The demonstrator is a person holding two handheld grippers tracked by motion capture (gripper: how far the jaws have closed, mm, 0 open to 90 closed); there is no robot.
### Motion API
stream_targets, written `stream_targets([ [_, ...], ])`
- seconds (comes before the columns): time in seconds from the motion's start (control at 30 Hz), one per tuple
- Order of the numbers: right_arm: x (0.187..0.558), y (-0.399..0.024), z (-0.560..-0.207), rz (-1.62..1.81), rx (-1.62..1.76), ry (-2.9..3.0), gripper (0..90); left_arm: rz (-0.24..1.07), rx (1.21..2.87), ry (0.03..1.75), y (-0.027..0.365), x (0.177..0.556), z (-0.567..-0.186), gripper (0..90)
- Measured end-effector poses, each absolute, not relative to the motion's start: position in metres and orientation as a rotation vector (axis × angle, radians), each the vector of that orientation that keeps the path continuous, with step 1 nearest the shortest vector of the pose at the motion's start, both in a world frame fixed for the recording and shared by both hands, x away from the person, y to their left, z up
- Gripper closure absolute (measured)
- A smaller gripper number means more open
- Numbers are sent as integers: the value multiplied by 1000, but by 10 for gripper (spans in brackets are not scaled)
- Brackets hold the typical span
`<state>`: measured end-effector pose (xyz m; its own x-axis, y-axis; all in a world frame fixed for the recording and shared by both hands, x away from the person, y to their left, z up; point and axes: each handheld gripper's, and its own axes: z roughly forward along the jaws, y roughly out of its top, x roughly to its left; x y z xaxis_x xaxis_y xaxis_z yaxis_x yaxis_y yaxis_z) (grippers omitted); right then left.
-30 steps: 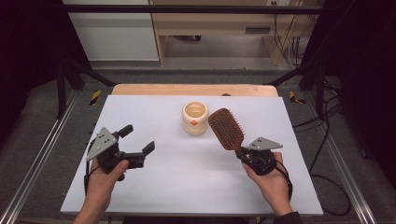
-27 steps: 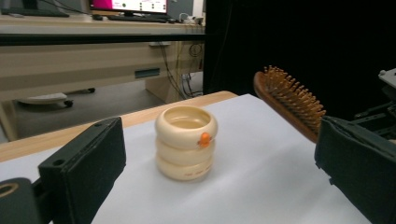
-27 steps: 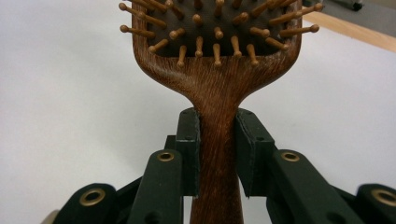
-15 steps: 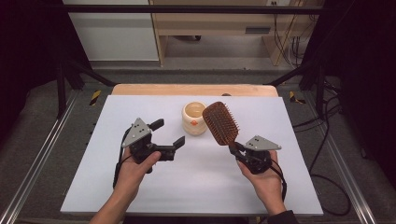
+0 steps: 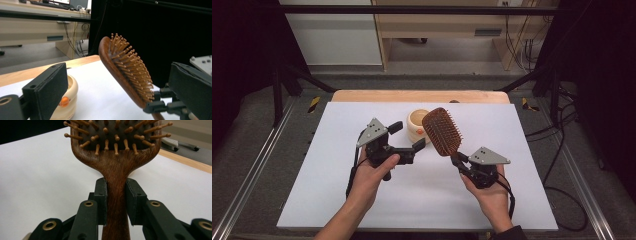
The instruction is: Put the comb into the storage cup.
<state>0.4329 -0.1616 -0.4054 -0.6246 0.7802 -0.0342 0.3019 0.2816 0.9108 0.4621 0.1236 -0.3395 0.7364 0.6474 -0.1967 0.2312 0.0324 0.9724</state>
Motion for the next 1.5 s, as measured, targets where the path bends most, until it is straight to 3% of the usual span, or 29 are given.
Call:
stream_targets([
  [0.6, 428, -154, -407, 1366, 914, 2069, 733, 199, 1489, 814, 98, 484, -349, 60],
  [1.0, 424, -146, -408, 1371, 871, 2082, 733, 11, 1411, 877, 94, 496, -354, 404],
  [1.23, 426, -144, -412, 1391, 886, 2084, 731, 3, 1393, 914, 92, 493, -351, 491],
  [1.5, 428, -144, -415, 1419, 913, 2088, 726, -4, 1390, 935, 88, 493, -348, 514],
])
